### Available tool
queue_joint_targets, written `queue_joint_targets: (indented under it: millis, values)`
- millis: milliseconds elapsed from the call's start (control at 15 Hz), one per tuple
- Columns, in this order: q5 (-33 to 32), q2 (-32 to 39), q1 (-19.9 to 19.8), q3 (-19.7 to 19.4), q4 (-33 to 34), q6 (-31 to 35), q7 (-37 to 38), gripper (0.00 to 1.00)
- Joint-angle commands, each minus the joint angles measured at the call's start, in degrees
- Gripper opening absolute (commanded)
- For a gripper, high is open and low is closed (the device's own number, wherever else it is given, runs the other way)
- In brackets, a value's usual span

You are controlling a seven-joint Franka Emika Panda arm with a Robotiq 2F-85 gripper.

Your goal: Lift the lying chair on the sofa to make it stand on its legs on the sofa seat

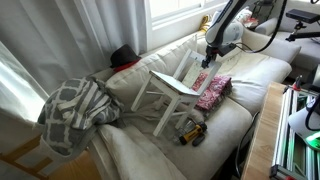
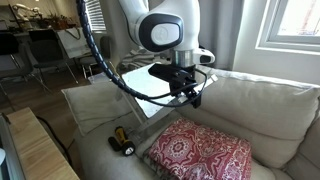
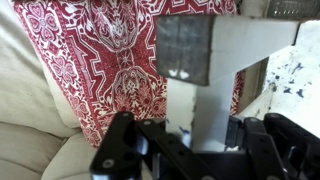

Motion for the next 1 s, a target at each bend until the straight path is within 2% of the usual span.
queue_joint_targets:
  millis: [0, 467, 600, 733, 933]
  values:
    - [-0.7, -0.4, -0.6, 0.6, 0.0, -0.1, 0.7, 0.0]
    - [-0.4, -1.6, -0.8, 1.0, -0.4, -0.2, 1.2, 0.0]
    - [-3.2, -3.3, 1.8, -0.9, -2.8, 1.0, 2.6, 0.0]
    - [-7.0, -2.9, 6.6, -4.7, -4.3, 3.7, 7.2, 0.0]
    - [-8.9, -3.7, 10.7, -6.9, -5.1, 5.1, 12.0, 0.0]
